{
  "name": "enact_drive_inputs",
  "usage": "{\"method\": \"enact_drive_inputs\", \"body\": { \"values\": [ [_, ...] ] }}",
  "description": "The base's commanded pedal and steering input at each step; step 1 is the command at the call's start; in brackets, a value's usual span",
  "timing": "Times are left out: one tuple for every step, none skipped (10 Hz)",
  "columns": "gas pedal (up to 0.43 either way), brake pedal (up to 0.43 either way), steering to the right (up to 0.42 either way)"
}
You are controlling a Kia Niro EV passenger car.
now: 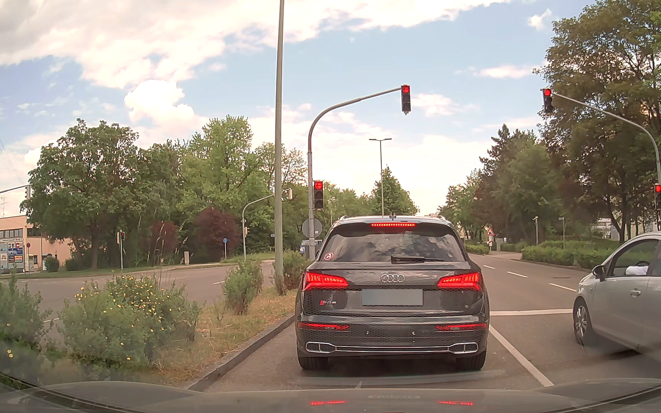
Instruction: Follow the waypoints while adhering to traffic rules and regulations
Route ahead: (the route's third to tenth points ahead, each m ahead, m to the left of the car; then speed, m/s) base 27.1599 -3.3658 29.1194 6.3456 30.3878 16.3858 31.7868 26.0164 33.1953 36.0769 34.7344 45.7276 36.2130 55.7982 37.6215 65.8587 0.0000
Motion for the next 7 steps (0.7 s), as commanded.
{"method": "enact_drive_inputs", "body": {
  "values": [
    [0.000, 0.518, 0.061],
    [0.000, 0.518, 0.061],
    [0.000, 0.524, 0.060],
    [0.000, 0.524, 0.040],
    [0.000, 0.506, 0.017],
    [0.000, 0.488, 0.001],
    [0.000, 0.476, -0.006]
  ]
}}
